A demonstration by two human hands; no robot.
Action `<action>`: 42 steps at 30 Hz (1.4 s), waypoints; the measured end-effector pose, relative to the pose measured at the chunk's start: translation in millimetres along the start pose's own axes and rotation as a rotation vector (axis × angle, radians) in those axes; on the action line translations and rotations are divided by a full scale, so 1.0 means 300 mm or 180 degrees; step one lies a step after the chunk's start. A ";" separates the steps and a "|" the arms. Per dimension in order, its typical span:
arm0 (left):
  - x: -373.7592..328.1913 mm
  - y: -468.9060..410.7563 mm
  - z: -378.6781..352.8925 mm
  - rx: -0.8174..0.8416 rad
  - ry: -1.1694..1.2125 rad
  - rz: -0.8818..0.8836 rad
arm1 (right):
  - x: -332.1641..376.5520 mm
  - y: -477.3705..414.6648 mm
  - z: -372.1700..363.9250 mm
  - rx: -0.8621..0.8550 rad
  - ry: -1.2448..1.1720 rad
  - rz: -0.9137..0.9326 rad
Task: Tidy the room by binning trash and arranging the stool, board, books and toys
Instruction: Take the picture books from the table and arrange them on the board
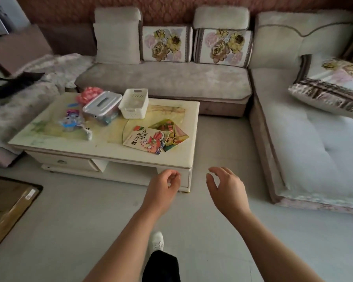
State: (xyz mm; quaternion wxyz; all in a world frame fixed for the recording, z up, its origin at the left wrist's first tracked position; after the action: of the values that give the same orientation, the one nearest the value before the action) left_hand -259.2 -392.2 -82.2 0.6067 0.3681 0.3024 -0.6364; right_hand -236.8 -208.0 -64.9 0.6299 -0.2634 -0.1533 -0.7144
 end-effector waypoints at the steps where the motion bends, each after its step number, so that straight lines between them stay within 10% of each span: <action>1: 0.017 -0.054 0.016 0.0023 0.0023 0.0017 | 0.013 -0.048 -0.029 0.0013 0.0026 -0.0024; 13: 0.358 -0.830 0.293 0.0141 -0.0224 0.0558 | 0.198 -0.742 -0.542 0.0565 0.0100 -0.0492; 42: 1.452 -1.569 -0.198 0.0008 -0.0286 0.3514 | -0.248 -1.714 -1.813 0.1970 0.0596 -0.0366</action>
State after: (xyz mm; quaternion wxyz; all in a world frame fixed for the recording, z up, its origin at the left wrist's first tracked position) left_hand -718.3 -544.0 -507.6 0.8621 0.4451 0.0376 -0.2392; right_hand -835.8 -364.8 -492.0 0.6501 0.0164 -0.3191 -0.6894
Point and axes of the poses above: each hand's wrist, its own y-axis away from the middle knuckle, its own z-axis out of the back of the hand, x = y × z, the point moved 7 cm from there along -y, towards the middle knuckle, and after that the axes turned 1 degree about z, right-handed, at the moved point
